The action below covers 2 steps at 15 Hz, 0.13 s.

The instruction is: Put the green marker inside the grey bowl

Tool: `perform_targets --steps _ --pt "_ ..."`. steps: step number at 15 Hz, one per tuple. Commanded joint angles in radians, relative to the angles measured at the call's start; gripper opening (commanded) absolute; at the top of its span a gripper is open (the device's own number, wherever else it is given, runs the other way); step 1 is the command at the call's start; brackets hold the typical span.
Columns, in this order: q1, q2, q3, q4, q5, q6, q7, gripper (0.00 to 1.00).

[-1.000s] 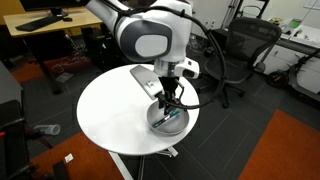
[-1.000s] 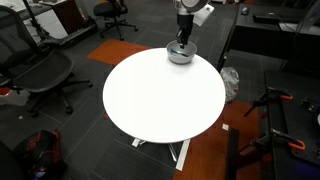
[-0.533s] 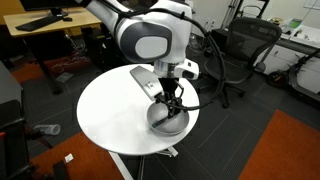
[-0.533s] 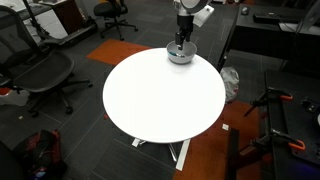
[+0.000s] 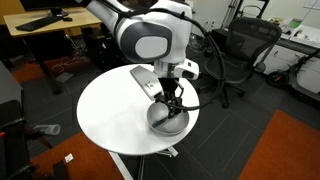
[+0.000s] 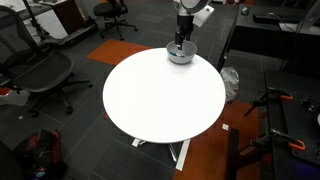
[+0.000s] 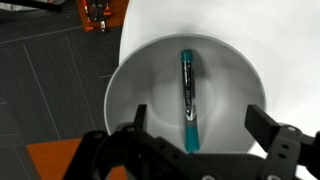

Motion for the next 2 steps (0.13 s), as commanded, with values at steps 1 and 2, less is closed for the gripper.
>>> perform_targets --steps 1,2 --pt "-0.002 0.001 0.001 0.004 -0.001 -0.004 0.006 1.0" --pt "-0.002 0.001 0.001 0.004 -0.001 -0.004 0.007 1.0"
